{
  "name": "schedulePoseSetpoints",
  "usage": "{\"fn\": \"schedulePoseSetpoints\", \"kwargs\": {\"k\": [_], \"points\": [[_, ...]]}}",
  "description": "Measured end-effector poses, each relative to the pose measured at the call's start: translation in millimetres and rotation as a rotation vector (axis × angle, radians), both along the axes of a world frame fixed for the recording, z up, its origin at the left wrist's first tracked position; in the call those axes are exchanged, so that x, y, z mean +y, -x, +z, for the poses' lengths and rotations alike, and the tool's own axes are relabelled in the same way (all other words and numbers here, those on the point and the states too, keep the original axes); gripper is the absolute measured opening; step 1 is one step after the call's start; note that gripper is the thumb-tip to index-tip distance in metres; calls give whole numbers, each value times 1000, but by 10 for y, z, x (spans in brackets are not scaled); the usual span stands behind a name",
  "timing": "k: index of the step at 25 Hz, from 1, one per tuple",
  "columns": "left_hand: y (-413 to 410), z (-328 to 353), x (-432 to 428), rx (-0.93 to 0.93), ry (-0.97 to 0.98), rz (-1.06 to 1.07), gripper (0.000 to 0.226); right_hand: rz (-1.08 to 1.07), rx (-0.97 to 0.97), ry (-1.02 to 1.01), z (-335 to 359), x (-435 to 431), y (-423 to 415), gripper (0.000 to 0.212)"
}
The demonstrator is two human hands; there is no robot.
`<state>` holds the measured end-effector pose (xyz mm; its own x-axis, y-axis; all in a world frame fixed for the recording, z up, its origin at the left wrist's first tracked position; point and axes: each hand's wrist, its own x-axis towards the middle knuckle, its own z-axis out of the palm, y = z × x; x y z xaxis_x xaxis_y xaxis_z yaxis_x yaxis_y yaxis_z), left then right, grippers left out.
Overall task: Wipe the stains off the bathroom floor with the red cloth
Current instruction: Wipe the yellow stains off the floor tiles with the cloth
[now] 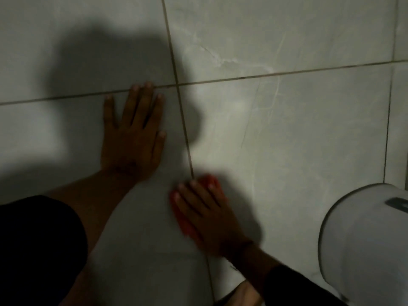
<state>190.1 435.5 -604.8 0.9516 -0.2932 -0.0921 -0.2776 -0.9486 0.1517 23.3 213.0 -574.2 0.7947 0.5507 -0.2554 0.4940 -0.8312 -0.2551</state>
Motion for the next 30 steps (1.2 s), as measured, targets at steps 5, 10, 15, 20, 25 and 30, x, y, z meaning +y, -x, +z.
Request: {"fn": "schedulePoseSetpoints", "kwargs": {"k": [5, 10, 15, 20, 25, 30], "points": [[32, -18, 1, -13, -11, 1, 74, -422, 5, 151, 55, -1395, -464, 80], [10, -34, -24, -51, 5, 3, 74, -952, -199, 81, -132, -157, -1041, 75], [20, -29, -18, -58, -1, -8, 73, -344, 41, 112, 13, -157, 532, 68], [21, -20, -52, -30, -5, -22, 73, -1140, -102, 163, 16, -1444, -769, 83], [11, -59, 3, -46, -10, -52, 74, -840, -264, 99, -173, -724, -2020, 81], [3, 252, -22, 105, -19, -34, 74, -573, 82, -45, 285, 250, -230, 76]]}}
